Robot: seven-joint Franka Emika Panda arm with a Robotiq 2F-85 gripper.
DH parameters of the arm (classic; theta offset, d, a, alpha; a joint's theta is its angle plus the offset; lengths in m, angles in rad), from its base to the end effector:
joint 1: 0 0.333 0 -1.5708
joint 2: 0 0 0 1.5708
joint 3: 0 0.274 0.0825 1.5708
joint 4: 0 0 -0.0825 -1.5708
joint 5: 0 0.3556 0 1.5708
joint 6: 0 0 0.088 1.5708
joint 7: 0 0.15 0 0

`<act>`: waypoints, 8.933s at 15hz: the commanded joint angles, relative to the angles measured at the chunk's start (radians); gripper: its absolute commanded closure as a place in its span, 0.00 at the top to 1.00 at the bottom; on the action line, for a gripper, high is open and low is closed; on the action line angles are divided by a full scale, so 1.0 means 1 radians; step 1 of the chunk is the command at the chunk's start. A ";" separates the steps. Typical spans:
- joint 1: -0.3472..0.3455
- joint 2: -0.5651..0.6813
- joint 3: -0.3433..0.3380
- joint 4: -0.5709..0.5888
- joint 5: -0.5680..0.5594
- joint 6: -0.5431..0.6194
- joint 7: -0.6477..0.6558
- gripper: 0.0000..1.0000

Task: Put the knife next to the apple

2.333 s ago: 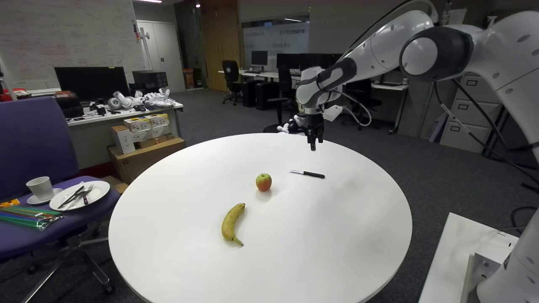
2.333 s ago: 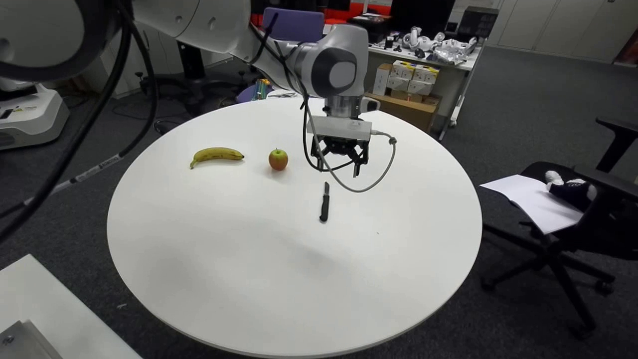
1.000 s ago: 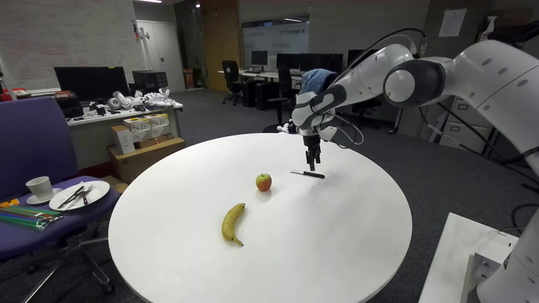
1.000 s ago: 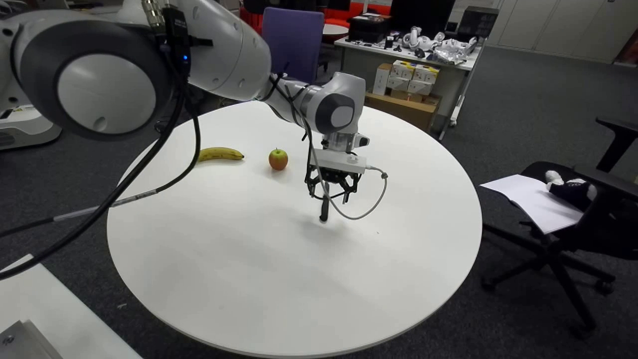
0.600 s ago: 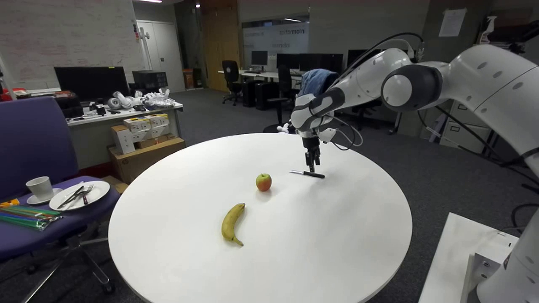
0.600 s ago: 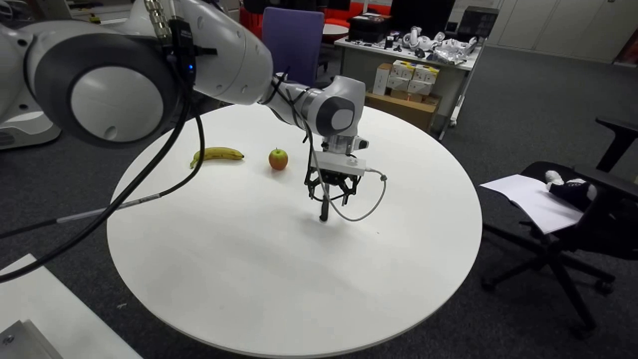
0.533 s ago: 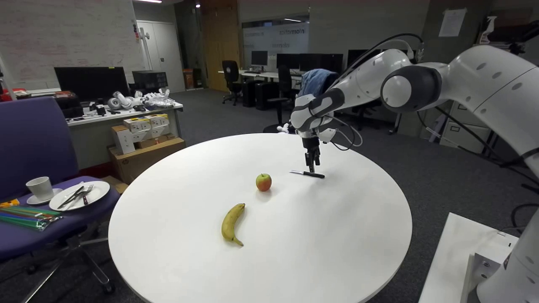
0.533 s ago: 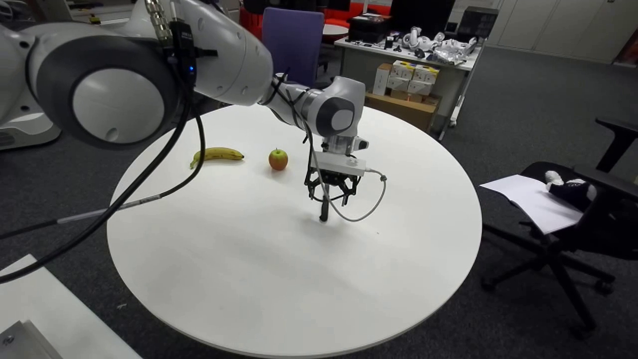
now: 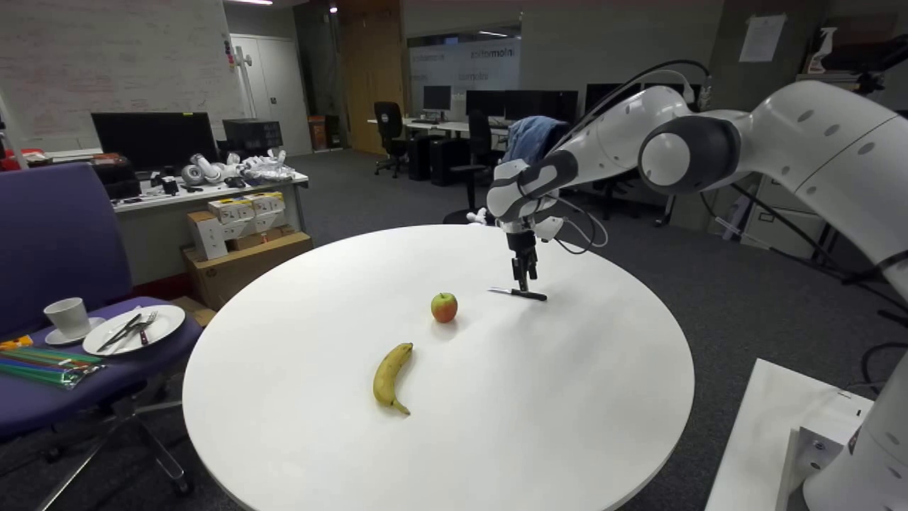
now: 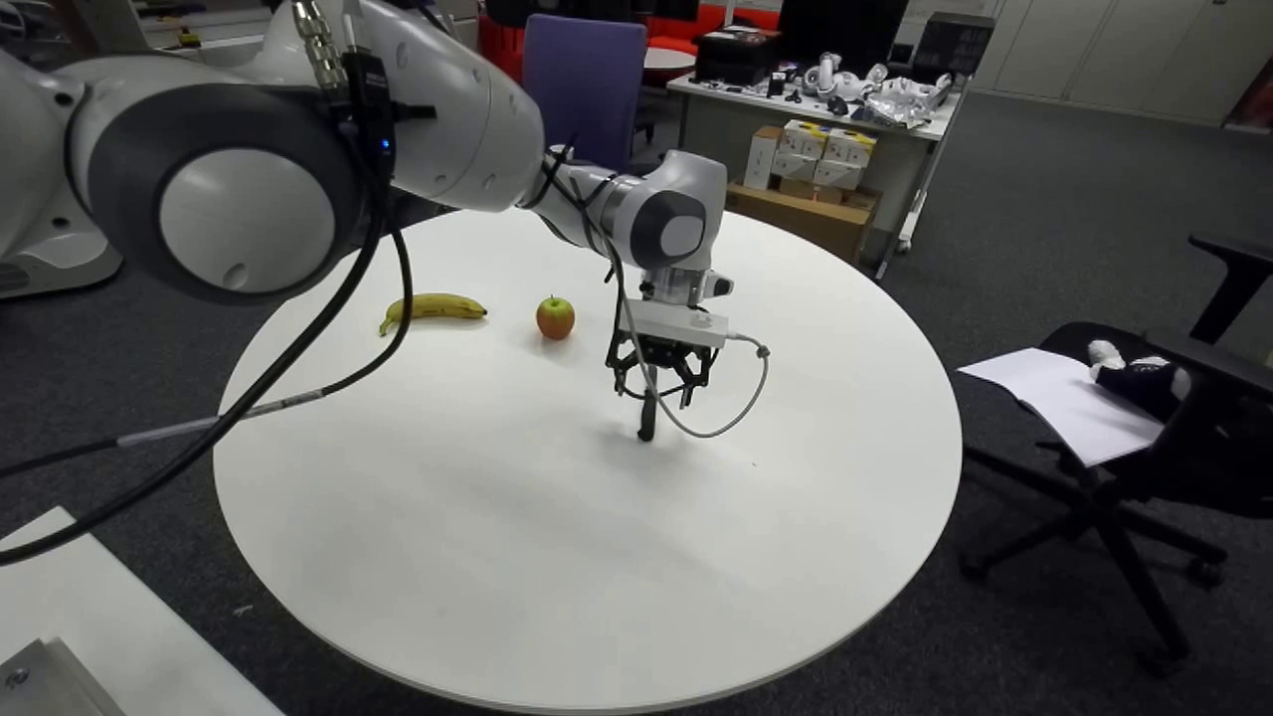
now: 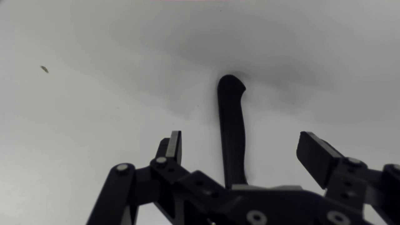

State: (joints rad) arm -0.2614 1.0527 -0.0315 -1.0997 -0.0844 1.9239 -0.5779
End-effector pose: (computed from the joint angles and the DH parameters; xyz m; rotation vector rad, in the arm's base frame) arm 0.6434 -0.1991 0.1054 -3.0718 -0.5211 0.3926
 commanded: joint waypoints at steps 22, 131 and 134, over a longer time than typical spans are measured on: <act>-0.006 0.094 -0.003 0.183 -0.004 -0.101 0.021 0.38; 0.238 -0.451 0.094 -0.663 -0.131 0.194 0.106 0.08; 0.240 -0.433 0.082 -0.638 -0.120 0.199 0.163 0.08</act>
State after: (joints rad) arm -0.0160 0.6015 0.0561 -1.7821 -0.2261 2.1519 -0.4565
